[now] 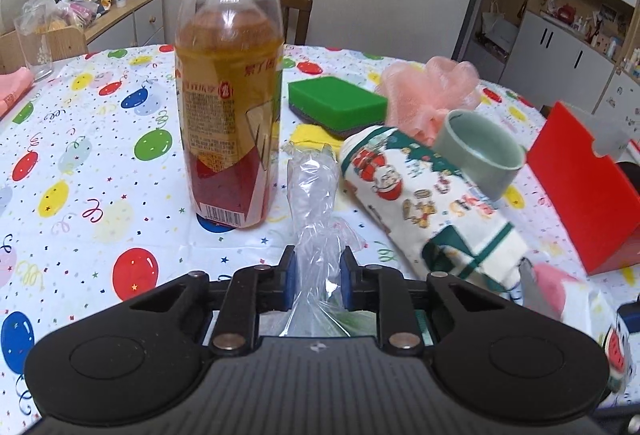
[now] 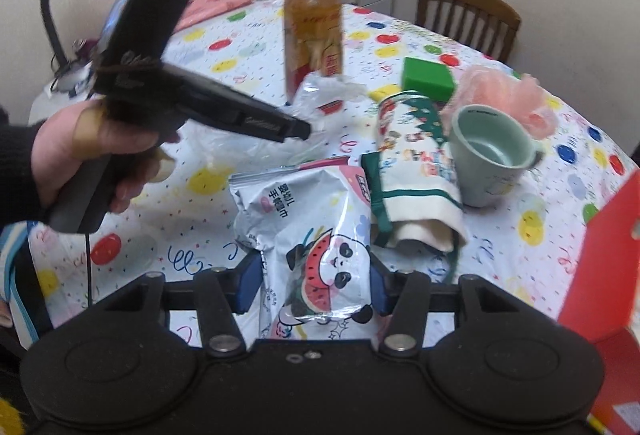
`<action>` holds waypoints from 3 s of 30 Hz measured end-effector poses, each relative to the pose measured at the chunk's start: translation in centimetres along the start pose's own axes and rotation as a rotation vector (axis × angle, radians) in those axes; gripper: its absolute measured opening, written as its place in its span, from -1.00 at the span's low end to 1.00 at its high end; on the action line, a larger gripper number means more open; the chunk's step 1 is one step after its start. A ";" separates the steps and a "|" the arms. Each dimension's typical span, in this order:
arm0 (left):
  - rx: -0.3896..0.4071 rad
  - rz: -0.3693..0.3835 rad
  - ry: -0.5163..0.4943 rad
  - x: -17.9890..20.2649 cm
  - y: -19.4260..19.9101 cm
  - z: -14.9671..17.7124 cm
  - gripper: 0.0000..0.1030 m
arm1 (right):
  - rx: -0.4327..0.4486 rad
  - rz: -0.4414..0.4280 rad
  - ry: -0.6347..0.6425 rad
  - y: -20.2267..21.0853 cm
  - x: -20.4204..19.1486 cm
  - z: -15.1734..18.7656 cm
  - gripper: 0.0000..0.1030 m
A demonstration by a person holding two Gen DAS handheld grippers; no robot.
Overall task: Organize soft objects
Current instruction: 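Lift the plastic bag and snack bag with both tools and carry them over the shoebox, then open the left tool to drop the plastic bag while the right tool releases the snack bag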
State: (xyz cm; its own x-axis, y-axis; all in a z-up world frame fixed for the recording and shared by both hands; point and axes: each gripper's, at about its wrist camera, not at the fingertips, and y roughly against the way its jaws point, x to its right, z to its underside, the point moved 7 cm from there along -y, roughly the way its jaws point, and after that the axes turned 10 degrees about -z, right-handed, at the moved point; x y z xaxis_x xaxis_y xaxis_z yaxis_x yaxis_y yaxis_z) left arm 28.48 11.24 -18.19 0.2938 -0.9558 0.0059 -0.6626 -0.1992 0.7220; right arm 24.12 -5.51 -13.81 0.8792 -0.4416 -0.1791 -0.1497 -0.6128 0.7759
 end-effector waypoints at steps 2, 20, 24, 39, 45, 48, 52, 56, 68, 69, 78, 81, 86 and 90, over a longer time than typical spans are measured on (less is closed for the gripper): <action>0.003 0.003 0.001 0.3 0.9 -0.2 -0.59 | 0.021 0.002 -0.023 1.2 0.4 -0.1 0.01; 0.081 0.117 -0.022 7.3 9.2 -4.1 -0.59 | 0.216 0.080 -0.242 12.4 7.8 -1.4 0.01; 0.104 0.139 -0.041 10.0 10.5 -5.1 -0.59 | 0.254 0.102 -0.267 15.0 10.0 -1.2 0.01; 0.121 0.255 -0.139 22.8 12.2 -8.2 -0.59 | 0.300 0.183 -0.338 20.8 18.8 2.0 0.01; 0.101 0.286 -0.175 27.6 11.2 -9.0 -0.59 | 0.297 0.237 -0.369 22.4 23.4 3.7 0.01; 0.076 0.303 -0.186 29.9 10.4 -9.5 -0.59 | 0.292 0.256 -0.397 22.8 25.6 4.7 0.01; 0.042 0.314 -0.206 32.8 9.0 -9.6 -0.59 | 0.272 0.285 -0.429 22.7 28.4 6.0 0.01; -0.013 0.325 -0.219 35.0 7.1 -9.4 -0.59 | 0.253 0.296 -0.462 22.3 30.7 7.0 0.01; -0.148 0.267 -0.249 39.8 0.8 -8.0 -0.59 | 0.139 0.305 -0.475 19.1 34.2 9.6 0.01; -0.156 0.260 -0.250 40.0 0.4 -7.8 -0.59 | 0.132 0.306 -0.472 18.9 34.3 9.7 0.01; -0.225 0.217 -0.244 41.4 -2.8 -7.3 -0.59 | 0.082 0.307 -0.446 16.8 35.1 10.0 0.02; -0.241 0.204 -0.253 41.6 -3.6 -6.8 -0.59 | 0.054 0.315 -0.414 16.2 34.9 10.2 0.02; -0.276 0.194 -0.253 41.6 -4.6 -6.1 -0.59 | 0.025 0.316 -0.403 15.2 35.2 10.5 0.03; -0.307 0.197 -0.236 41.6 -5.2 -5.7 -0.59 | 0.024 0.310 -0.416 14.9 35.4 10.8 0.04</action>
State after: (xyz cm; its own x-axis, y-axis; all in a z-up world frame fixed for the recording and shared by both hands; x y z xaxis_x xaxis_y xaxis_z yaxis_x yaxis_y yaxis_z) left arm 48.12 -26.25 -17.74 -0.0069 -0.9995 0.0314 -0.4442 0.0312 0.8954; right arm 48.17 -37.33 -15.13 0.5385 -0.8248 -0.1724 -0.3892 -0.4249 0.8173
